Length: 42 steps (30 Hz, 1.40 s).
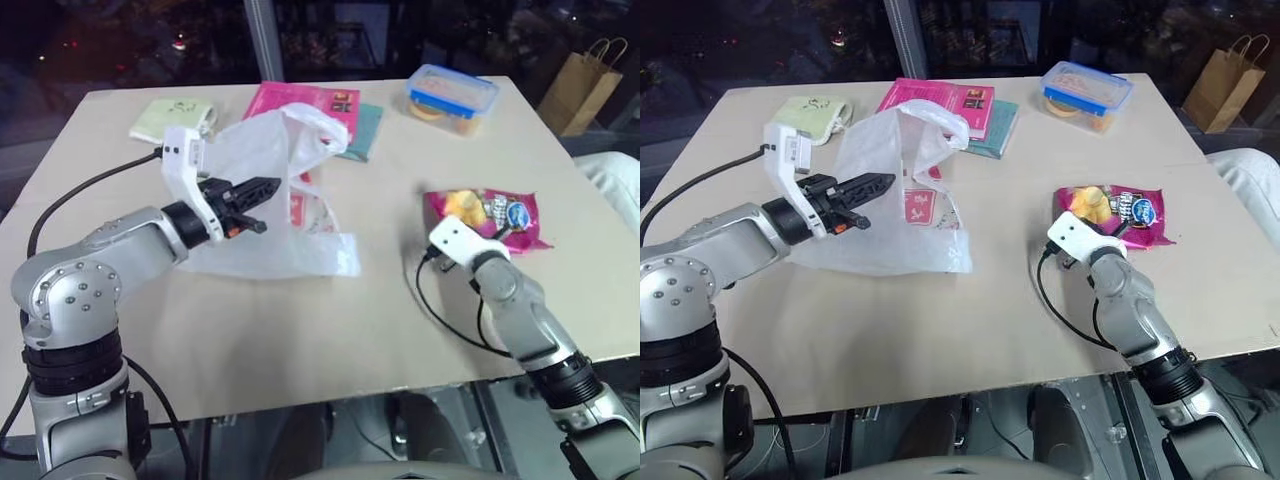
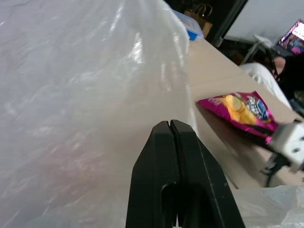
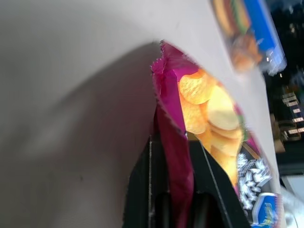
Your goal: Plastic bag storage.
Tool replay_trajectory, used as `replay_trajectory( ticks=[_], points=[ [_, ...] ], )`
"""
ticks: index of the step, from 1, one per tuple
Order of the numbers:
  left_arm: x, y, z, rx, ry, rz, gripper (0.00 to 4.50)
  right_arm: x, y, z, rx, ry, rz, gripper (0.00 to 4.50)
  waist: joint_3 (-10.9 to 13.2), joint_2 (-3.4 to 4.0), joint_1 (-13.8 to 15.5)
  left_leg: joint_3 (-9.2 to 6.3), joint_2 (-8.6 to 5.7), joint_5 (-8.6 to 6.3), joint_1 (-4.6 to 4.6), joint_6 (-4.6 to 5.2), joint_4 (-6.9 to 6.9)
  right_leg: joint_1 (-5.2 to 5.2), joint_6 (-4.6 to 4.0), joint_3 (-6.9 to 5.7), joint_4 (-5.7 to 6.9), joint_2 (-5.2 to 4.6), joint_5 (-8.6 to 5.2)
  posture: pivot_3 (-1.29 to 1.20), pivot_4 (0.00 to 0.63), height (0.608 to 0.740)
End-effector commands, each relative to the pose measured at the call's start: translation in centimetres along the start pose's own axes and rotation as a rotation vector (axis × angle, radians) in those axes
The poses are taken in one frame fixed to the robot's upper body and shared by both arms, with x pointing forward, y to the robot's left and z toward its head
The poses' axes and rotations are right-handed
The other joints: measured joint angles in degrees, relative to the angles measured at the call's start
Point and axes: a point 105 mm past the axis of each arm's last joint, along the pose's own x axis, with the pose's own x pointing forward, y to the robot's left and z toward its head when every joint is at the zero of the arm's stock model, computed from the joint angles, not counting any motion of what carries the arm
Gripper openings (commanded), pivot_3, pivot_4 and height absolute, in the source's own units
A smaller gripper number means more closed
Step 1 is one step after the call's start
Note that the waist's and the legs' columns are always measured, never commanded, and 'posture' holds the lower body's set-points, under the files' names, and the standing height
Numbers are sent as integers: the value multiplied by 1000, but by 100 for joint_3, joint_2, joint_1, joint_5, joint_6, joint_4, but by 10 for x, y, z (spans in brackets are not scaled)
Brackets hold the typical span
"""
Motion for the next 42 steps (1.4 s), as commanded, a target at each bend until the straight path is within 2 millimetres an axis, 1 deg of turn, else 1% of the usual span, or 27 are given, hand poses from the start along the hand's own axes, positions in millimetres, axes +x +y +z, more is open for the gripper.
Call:
replay_trajectory(
  ticks=[1, 2, 3, 4, 6, 9, 10, 11, 15, 19, 24, 25, 26, 27, 28, 31, 32, 33, 34, 35, 36, 37, 38, 39, 40, 41, 42],
  points=[
    [-13, -15, 14, 102, -22, -69, 512, -25, -27, 50, 56, -221, 17, 0, 0, 1, -2, 0, 2, 0, 0, 0, 0, 0, 0, 0, 0, 2, 0, 0, 150, 740],
    [-15, -19, 17, 134, -24, -87, 528, -28, -31, 56, 64, -241, 22, 0, 0, 1, -1, 0, 3, 0, 0, 0, 0, 0, 0, 0, 0, 3, 0, 0, 150, 740],
    [-15, -24, 20, 176, -22, -99, 1118, -32, -34, 61, 74, -265, 34, 0, 1, 0, 10, 0, 4, 0, 1, 0, 0, 1, 0, 0, 0, 4, 0, 0, 150, 740],
    [-13, -25, 21, 242, -9, -72, 1369, -35, -35, 67, 78, -292, 49, 0, 1, 0, 19, -1, 3, 0, -1, 1, -1, 1, 1, 0, -2, 4, -1, 0, 150, 740],
    [-9, -27, 23, 330, -1, -34, 2152, -42, -34, 82, 115, -374, 104, 0, 1, -1, 45, 0, 1, -1, 1, 1, 0, 4, 1, 0, -3, 2, -2, 0, 150, 740],
    [0, -28, 26, 469, 5, 28, 3645, -55, -36, 104, 239, -494, 191, 0, 2, 0, 45, -4, 1, -1, 4, 1, 1, 10, 9, -4, -4, 1, -7, 0, 150, 740],
    [2, -30, 26, 504, 10, 32, 3941, -58, -38, 108, 263, -515, 211, 0, 2, 0, 40, -3, 1, -1, 4, 1, 0, 9, 9, -4, -4, 1, -6, 0, 150, 740],
    [6, -27, 24, 510, 35, 63, 4411, -61, -38, 109, 260, -528, 235, 0, 3, 1, 38, -4, 2, -1, 3, 1, 0, 9, 8, -5, -3, 1, -6, 0, 150, 740],
    [20, -11, 20, 619, 123, 216, 4411, -63, -42, 105, 239, -523, 257, 0, 4, 3, 40, -4, -1, -1, 2, 1, 1, 9, 3, -4, -4, 2, -2, 0, 150, 740],
    [32, -4, 14, 631, 169, 314, 4411, -61, -44, 105, 242, -523, 256, 0, 5, 3, 37, -4, 0, -1, 2, 1, 0, 8, 18, -4, -4, 2, -11, 0, 150, 740],
    [53, 6, -2, 628, 187, 392, 4411, -64, -43, 105, 242, -520, 266, 0, 5, 3, 36, -2, 0, -1, 2, 1, 0, 7, 9, -2, -3, 2, -5, 0, 150, 740],
    [54, 9, -2, 624, 174, 418, 4176, -64, -43, 105, 241, -518, 267, 0, 5, 3, 37, -3, 0, -1, 1, 1, 1, 6, 2, -3, -2, 2, -1, 0, 150, 740],
    [54, 13, -2, 640, 172, 445, 3835, -66, -43, 105, 240, -518, 269, 0, 5, 3, 36, -4, 0, -1, -1, 1, 1, 6, 2, -3, -3, 2, -1, 0, 150, 740],
    [52, 17, -3, 644, 171, 484, 3617, -67, -43, 106, 241, -520, 271, 0, 5, 3, 32, -3, 0, -1, -1, 1, 1, 6, 2, -3, -2, 2, -1, 0, 150, 740],
    [50, 21, -2, 650, 159, 509, 3287, -68, -43, 106, 241, -522, 272, 0, 5, 3, 29, -2, 0, -1, -2, 1, 1, 4, 1, -2, -2, 2, 0, 0, 150, 740],
    [46, 27, 1, 673, 132, 545, 1944, -71, -43, 107, 240, -526, 280, 0, 5, 3, 29, -1, 1, -1, -2, 1, 0, 1, 0, 1, -2, 2, -1, 0, 150, 740],
    [45, 26, 5, 656, 95, 540, 1430, -72, -43, 107, 245, -527, 282, 0, 5, 3, 33, -1, 1, -1, -2, 1, -1, 1, 0, 1, -2, 2, -1, 0, 150, 740],
    [45, 23, 8, 615, 58, 519, 1102, -72, -43, 107, 248, -526, 284, 0, 5, 3, 35, -1, 1, -1, -3, 1, -1, 0, 0, 0, -2, 2, -1, 0, 150, 740],
    [43, 21, 11, 549, 18, 494, 625, -73, -44, 107, 249, -525, 284, 0, 5, 3, 38, 0, 1, -1, -4, 1, 0, 1, 0, 0, -2, 1, -1, 0, 150, 740],
    [40, 20, 15, 473, -21, 469, 527, -73, -44, 106, 250, -524, 285, 0, 5, 3, 49, 0, 0, -1, -4, 1, 0, 1, 1, 0, -4, 1, 0, 0, 150, 740],
    [38, 20, 17, 424, -45, 453, 209, -73, -44, 106, 250, -522, 286, 0, 5, 3, 49, -1, -1, -1, -6, 1, 3, 1, 1, -2, -4, -3, 0, 0, 150, 740],
    [34, 22, 20, 387, -62, 444, 209, -73, -44, 105, 251, -521, 287, 0, 5, 3, 47, -1, -1, -1, -6, 1, 3, 1, 1, -2, -4, -3, 0, 0, 150, 740],
    [30, 23, 20, 296, -63, 386, 209, -73, -44, 104, 252, -519, 286, 0, 5, 3, 44, -2, -1, -1, -7, 1, 3, 1, 1, -3, -4, -3, 0, 0, 150, 740],
    [22, 27, 28, 200, -99, 348, 209, -72, -45, 103, 258, -517, 286, 0, 5, 3, 41, -2, -1, -1, -6, 1, 3, 1, 1, -3, -2, -4, 0, 0, 150, 740],
    [13, 35, 34, 141, -123, 341, 209, -72, -45, 101, 262, -513, 285, 0, 5, 3, 27, -3, 0, -1, -6, 1, 3, 1, 1, -5, -2, -2, 0, 0, 150, 740],
    [7, 39, 37, 90, -128, 311, 209, -72, -45, 100, 261, -510, 285, 0, 5, 3, 17, -2, 0, -1, -5, 1, 3, 0, 1, -4, -1, -2, 0, 0, 150, 740],
    [2, 42, 41, 89, -135, 310, 209, -72, -44, 98, 261, -508, 286, 0, 5, 3, 11, -2, 2, 0, -5, 1, 3, 0, 1, -4, 0, 1, 0, 0, 150, 740]
  ],
)
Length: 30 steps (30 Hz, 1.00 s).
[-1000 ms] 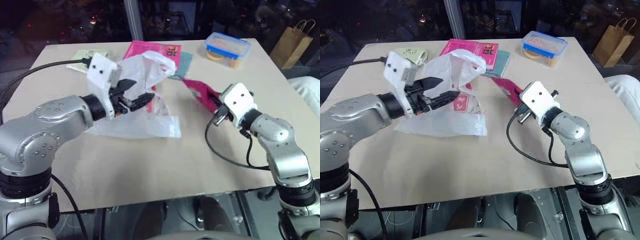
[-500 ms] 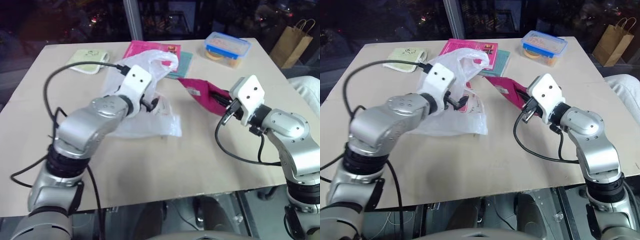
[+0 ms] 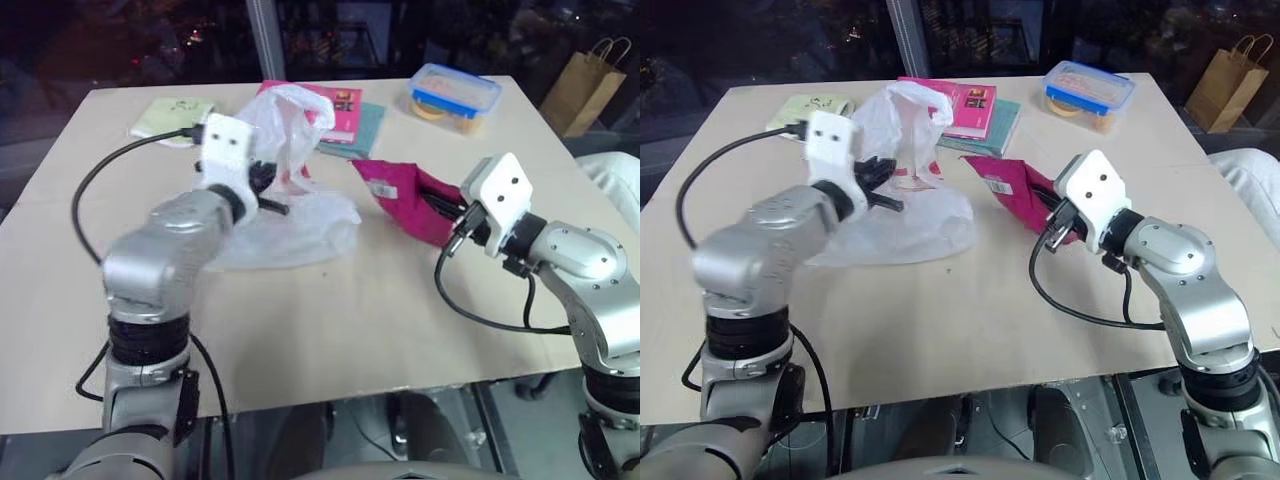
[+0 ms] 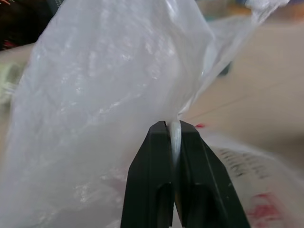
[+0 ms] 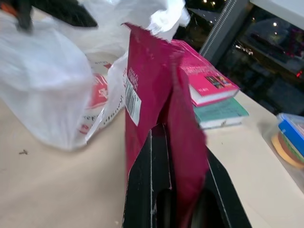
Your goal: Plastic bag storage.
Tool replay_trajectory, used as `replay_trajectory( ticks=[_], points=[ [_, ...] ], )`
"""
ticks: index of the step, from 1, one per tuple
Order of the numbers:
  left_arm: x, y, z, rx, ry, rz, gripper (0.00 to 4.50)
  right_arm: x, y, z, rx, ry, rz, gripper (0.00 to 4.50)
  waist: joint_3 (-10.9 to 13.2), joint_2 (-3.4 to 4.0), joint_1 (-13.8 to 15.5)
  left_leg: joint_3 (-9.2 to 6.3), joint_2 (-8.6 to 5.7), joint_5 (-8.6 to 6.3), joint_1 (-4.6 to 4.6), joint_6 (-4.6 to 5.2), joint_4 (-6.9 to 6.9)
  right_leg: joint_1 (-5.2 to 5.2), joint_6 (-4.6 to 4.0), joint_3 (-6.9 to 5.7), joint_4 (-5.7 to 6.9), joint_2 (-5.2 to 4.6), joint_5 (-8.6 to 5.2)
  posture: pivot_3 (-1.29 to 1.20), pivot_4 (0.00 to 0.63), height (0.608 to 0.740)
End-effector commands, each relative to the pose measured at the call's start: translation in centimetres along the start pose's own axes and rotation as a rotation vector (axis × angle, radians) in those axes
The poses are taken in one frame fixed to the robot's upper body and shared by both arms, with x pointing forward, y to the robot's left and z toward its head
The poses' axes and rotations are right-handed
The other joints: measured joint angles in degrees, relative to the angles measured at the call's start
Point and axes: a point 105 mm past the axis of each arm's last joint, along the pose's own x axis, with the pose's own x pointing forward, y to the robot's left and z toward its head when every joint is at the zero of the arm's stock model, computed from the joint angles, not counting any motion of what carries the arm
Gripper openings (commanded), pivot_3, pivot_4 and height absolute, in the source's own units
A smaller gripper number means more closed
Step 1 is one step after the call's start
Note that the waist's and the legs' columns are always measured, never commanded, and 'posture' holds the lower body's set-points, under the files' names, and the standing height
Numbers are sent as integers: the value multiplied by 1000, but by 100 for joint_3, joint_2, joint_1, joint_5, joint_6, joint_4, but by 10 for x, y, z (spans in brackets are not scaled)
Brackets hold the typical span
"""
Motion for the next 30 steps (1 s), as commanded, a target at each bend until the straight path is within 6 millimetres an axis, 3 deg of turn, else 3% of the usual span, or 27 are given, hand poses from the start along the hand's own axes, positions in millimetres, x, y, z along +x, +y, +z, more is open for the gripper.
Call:
replay_trajectory(
  ticks=[1, 6, 12, 16, 19, 24, 30],
  points=[
    [-19, 23, 26, -72, -72, -26, 209, -7, -7, 8, -31, -34, -34, 0, 0, 0, -11, 0, 0, 0, 2, 0, 0, 0, 0, 0, 1, 1, 0, 0, 150, 740],
    [-31, 14, 40, -272, -95, -236, 209, -10, -6, 15, 3, -87, -13, 0, 0, -2, 34, -4, -3, 0, 0, 0, 7, 7, 2, -4, 1, -2, 0, 0, 150, 740],
    [-45, 11, 40, -364, -88, -363, 209, -7, -19, 59, 223, -307, 17, 0, 3, -1, -38, -4, 4, 0, 5, 0, 7, 6, 1, -3, 5, 3, 1, 0, 150, 740],
    [-46, 12, 31, -387, -59, -368, 209, 6, -19, 96, 396, -481, 102, 0, 3, 0, -82, -8, 7, 0, 14, -1, 4, 8, -1, -3, 11, 7, 2, 0, 150, 740],
    [-45, 10, 33, -408, -77, -375, 209, 15, -17, 111, 498, -547, 148, 0, 3, 0, -80, -9, 6, 0, 11, -1, 4, 7, -3, -3, 10, 6, 3, 0, 150, 740],
    [-47, 16, 51, -511, -173, -399, 209, 40, 5, 110, 690, -566, 270, 0, 3, 1, -84, -8, -1, 0, 7, -1, 4, 5, -4, -1, 9, -3, 4, 0, 150, 740],
    [-54, 13, 52, -542, -171, -426, 209, 48, 38, 107, 743, -562, 445, 0, 3, 1, -100, -8, -3, 0, 3, -1, -3, -7, -5, 3, 13, -4, 5, 0, 150, 740]
  ],
)
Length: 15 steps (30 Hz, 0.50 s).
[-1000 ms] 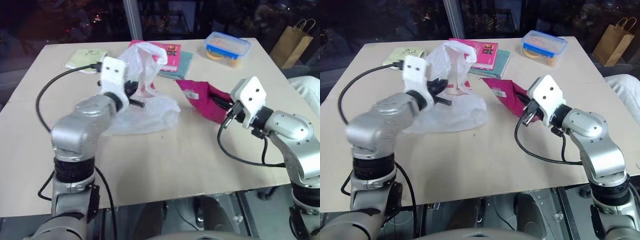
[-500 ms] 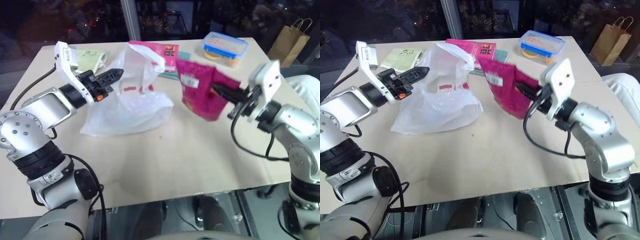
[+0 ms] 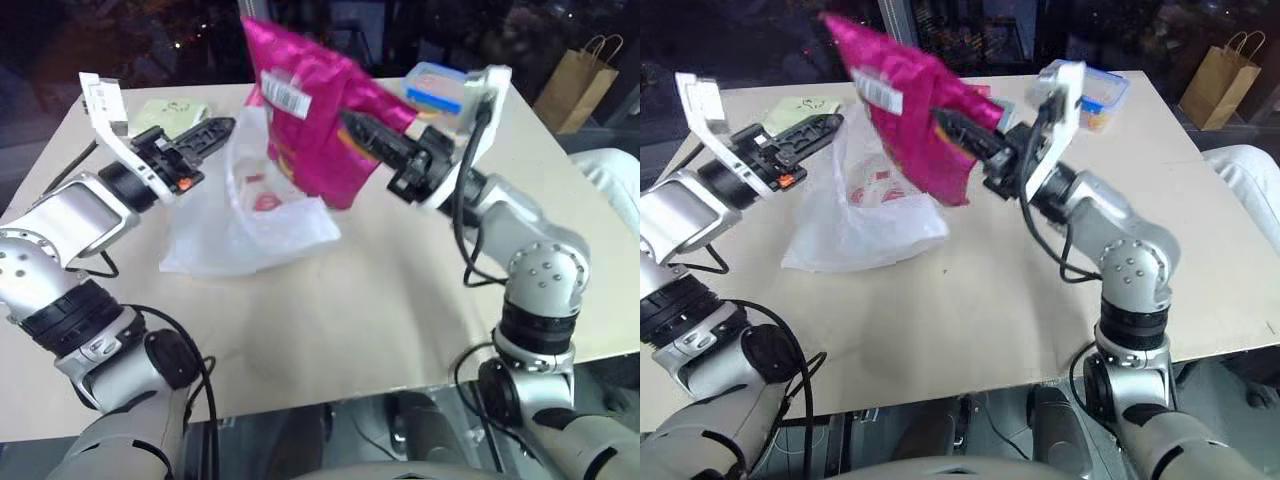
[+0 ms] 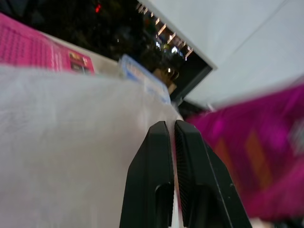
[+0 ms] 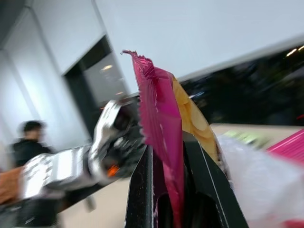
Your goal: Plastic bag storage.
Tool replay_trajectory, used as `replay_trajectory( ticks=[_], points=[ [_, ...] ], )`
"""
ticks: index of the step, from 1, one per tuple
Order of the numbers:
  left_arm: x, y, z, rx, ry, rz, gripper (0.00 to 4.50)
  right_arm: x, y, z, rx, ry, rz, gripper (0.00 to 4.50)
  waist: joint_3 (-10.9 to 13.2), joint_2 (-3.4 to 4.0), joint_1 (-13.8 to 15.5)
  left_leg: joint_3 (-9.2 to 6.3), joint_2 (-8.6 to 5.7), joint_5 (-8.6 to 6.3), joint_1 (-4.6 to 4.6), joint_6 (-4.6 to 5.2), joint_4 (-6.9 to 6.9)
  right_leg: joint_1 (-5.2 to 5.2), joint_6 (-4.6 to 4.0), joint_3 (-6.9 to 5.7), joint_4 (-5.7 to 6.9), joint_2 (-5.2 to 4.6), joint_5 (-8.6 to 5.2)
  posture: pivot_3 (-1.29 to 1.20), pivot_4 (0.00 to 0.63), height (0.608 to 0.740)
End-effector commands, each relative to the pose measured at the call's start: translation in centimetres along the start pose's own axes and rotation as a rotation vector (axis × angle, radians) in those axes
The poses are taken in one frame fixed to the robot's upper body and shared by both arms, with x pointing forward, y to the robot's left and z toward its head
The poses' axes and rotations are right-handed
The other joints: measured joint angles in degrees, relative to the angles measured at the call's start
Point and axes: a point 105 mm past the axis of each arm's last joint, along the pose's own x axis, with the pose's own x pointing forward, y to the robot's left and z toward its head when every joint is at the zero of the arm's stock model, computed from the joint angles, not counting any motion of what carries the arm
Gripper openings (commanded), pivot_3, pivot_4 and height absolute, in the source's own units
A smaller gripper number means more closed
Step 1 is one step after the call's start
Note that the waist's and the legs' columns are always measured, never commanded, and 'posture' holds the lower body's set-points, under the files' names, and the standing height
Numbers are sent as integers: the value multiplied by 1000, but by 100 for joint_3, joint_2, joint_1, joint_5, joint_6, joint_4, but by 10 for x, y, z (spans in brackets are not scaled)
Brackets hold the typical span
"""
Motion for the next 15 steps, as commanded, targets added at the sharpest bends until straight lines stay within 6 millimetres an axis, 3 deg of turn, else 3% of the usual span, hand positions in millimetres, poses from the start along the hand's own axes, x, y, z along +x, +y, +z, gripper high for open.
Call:
replay_trajectory(
  ticks=[1, 5, 9, 10, 13, 15],
  points=[
    [-5, -11, 4, 23, -5, -37, 209, 4, 18, 1, -1, -11, 119, 0, 0, 0, 0, 0, 0, 0, 0, 0, 0, 0, 0, 0, 0, 0, 0, 0, 150, 740],
    [-7, -8, 4, 24, 0, -8, 209, 3, 26, 9, 28, -35, 185, 0, 0, 0, -7, -2, 1, 0, 1, 0, -2, 0, 0, -3, 1, 1, 0, 0, 150, 740],
    [-11, -5, 3, 20, -6, 20, 209, -5, 19, 24, 52, -67, 171, 0, 0, 0, -6, -2, 0, 0, 2, 0, -3, 0, 0, -1, 1, 0, 0, 0, 150, 740],
    [-12, -6, 2, 20, -5, 17, 209, -6, 18, 21, 50, -46, 164, 0, 0, 0, -4, -2, 0, 0, 2, 0, -3, 0, 0, -1, 1, 0, 0, 0, 150, 740],
    [-15, -6, 4, 14, -19, 16, 209, -1, 8, -15, 95, 77, 124, 0, 0, 0, -7, 3, 0, 0, 3, 0, -5, 0, -1, -1, 0, 0, -1, 0, 150, 740],
    [-16, -6, 4, 16, -19, 21, 209, 2, 4, -24, 120, 89, 116, 0, 0, 0, -22, 4, 2, 0, 4, 0, -6, -1, -1, -1, 1, 2, -1, 0, 150, 740]
  ],
)
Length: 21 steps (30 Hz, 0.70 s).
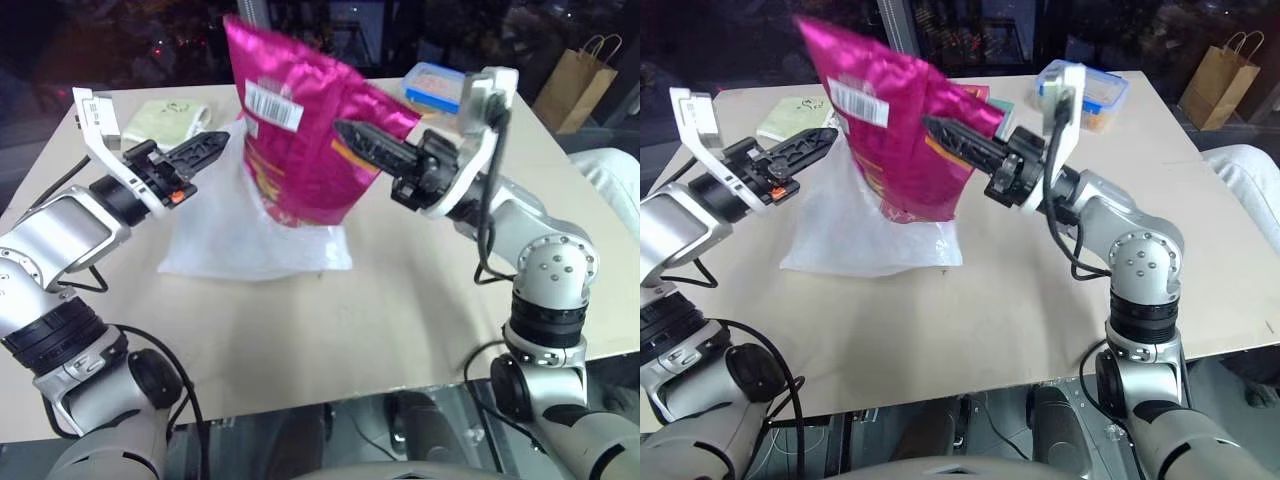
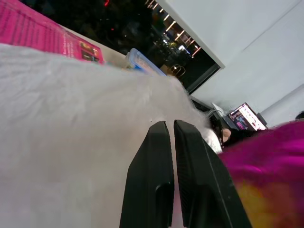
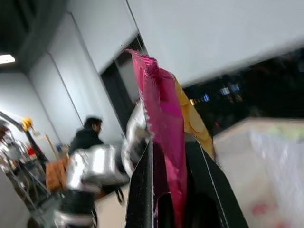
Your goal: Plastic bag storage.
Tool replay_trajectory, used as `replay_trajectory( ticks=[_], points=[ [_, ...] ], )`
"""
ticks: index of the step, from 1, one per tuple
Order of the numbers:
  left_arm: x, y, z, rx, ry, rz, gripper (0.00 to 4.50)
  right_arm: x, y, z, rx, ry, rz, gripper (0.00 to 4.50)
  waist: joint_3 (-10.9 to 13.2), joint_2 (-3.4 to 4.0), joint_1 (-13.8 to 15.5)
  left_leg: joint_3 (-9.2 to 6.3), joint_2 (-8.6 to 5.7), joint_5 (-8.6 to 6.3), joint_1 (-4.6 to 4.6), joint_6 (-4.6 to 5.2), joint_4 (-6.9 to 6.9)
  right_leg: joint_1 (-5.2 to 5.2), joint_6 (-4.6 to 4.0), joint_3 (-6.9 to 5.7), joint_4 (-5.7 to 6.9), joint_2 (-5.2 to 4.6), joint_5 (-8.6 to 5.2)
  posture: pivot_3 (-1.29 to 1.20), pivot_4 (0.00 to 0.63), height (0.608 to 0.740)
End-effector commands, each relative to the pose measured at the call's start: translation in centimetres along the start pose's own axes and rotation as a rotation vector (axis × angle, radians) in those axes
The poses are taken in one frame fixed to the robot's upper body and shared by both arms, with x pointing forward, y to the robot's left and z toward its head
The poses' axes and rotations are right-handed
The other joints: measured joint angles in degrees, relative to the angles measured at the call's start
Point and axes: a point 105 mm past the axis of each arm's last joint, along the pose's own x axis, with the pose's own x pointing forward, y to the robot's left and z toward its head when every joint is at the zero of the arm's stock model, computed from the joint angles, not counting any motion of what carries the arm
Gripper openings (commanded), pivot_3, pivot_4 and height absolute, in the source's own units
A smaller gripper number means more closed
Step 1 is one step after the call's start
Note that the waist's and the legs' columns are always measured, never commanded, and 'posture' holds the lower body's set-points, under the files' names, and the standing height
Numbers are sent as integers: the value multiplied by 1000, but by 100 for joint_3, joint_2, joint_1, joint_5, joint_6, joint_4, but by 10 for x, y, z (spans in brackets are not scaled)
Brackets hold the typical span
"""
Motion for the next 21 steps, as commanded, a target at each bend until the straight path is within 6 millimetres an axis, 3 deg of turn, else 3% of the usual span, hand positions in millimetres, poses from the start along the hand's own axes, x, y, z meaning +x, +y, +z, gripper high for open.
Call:
replay_trajectory(
  ticks=[1, 5, 6, 8, 10, 12, 15, 18, 21],
  points=[
    [-3, -11, 9, 37, -31, -26, 209, 7, -2, -14, 30, 23, 12, 0, 1, 1, -14, 2, 1, 0, 0, 0, -1, -3, 0, 2, 0, 1, 0, 0, 150, 740],
    [-11, -19, -4, 195, 57, -6, 209, 9, -22, -24, 104, -4, -54, 0, 0, 0, -26, 7, 0, 0, -1, 0, -1, -5, 0, 8, 1, 2, 0, 0, 150, 740],
    [-12, -22, -9, 257, 92, 5, 725, 8, -25, -24, 108, -11, -65, 0, 0, 0, -26, 7, 0, 0, -2, 0, -1, -5, 0, 8, -1, 2, 0, 0, 150, 740],
    [-18, -38, -32, 390, 207, -39, 1235, 3, -27, -16, 125, -39, -68, 0, 1, 1, -8, 8, -1, 0, -5, 0, -4, -6, 0, 9, -5, 1, 0, 0, 150, 740],
    [-21, -41, -46, 432, 238, -37, 2243, -1, -25, -11, 147, -50, -53, 0, 2, 5, 20, 7, -2, 0, -9, 0, -8, -6, -1, 7, -13, -1, 0, 0, 150, 740],
    [-28, -40, -55, 393, 247, -44, 3185, 0, -22, -8, 168, -55, -30, 0, 3, 6, 29, 8, -4, -1, -7, 0, -11, -5, -1, 6, -14, -9, -1, 0, 150, 740],
    [-55, -53, -75, 217, 347, -187, 4475, 6, -19, -6, 175, -55, -7, 0, 6, 10, -63, 7, 7, -1, 1, 0, -15, -8, -3, 11, -12, 0, -2, 0, 150, 740],
    [-79, -58, -88, 45, 425, -233, 4475, 10, -19, -5, 172, -49, 3, 0, 10, 17, -81, 7, 34, -1, 0, 1, -19, -23, -15, 19, -8, 18, -11, 0, 150, 740],
    [-88, -53, -113, 12, 483, -181, 4475, 13, -21, -4, 162, -36, 6, 0, 17, 33, -32, 22, 38, -1, 2, 2, -25, -21, -33, 10, -9, 23, -24, 0, 150, 740]
  ],
)
